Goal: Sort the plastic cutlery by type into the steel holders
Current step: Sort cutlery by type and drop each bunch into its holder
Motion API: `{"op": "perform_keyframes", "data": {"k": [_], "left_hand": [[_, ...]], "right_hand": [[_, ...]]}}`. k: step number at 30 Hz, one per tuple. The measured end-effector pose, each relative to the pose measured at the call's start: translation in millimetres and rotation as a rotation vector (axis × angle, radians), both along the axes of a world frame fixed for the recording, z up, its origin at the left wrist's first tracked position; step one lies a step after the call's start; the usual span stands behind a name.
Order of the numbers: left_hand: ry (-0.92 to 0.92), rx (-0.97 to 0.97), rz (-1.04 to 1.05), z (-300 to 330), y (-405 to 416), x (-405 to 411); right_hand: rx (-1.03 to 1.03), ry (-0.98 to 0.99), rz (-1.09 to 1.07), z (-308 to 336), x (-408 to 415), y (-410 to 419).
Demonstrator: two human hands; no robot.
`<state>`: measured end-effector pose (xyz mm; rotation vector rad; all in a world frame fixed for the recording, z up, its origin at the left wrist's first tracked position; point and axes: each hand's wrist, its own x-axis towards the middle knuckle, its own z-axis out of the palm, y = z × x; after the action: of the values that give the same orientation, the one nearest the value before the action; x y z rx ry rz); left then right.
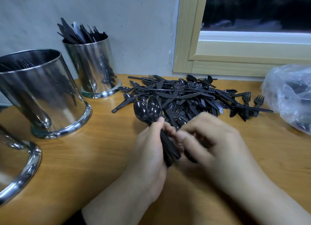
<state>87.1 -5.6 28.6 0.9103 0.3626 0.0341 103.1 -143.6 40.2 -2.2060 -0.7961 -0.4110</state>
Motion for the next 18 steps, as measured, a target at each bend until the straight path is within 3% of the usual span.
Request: {"op": "perform_keyframes", "data": {"k": [2, 6, 11, 18], "left_hand": [[-0.009, 0.010, -0.020, 1.1, 2.2, 2.3], [-0.020, 0.137, -0.074, 1.0, 7.9, -3.1], [-0.013, 0.304, -0.064, 1.1, 11.1, -6.3], [-0.015, 0.259, -0.064, 0.7, 11.3, -6.2]], "right_hand": [[0.005, 0.033, -0.160, 0.9, 11.9, -16.7], [-0.338, 0.289, -0.416, -3.4, 33.8, -43.1], [-0.437, 0.396, -0.418, -5.6, 35.0, -42.0], [-0.455, 0.432, -0.379, -1.8, 31.0, -39.2]]}}
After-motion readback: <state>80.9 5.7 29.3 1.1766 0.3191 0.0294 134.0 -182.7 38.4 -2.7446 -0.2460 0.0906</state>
